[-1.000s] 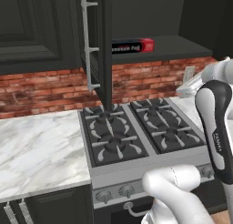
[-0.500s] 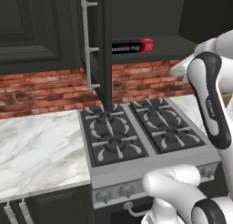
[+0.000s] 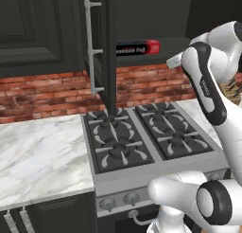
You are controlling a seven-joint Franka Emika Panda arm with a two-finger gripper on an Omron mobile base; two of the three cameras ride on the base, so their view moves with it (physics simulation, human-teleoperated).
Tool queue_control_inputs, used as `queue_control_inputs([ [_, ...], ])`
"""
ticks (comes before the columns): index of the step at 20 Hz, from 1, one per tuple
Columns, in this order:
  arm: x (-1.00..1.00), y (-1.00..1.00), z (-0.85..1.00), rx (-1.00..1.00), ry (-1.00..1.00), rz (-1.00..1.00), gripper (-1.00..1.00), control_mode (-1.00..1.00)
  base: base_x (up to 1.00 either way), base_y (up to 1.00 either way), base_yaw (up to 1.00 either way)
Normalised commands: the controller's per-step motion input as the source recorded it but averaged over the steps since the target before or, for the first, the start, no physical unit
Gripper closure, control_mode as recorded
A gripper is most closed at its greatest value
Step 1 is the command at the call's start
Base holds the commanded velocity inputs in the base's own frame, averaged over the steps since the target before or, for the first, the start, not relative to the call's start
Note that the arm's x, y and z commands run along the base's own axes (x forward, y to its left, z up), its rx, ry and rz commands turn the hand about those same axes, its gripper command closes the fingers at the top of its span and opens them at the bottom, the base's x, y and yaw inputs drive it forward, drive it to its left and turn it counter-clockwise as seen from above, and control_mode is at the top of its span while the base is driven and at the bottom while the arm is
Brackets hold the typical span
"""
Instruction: Retrieve the tupperware and aluminum foil from the cabinet and place them on the dining counter near the plate with onion and eggplant to prepare for storing leftovers.
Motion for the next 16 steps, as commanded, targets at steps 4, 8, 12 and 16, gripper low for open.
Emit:
queue_control_inputs([
  [4, 0.67, 0.00, 0.00, 0.17, 0.00, 0.01, -1.00, -1.00, 0.00, 0.00, 0.00],
  [8, 0.56, 0.00, 0.00, 0.07, 0.00, 0.01, -1.00, -1.00, 0.00, 0.00, 0.00],
  [12, 0.50, -0.06, 0.00, 0.00, 0.00, 0.04, -1.00, -1.00, 0.00, 0.00, 0.00],
  [16, 0.34, -0.13, 0.00, 0.00, 0.00, 0.17, -1.00, -1.00, 0.00, 0.00, 0.00],
])
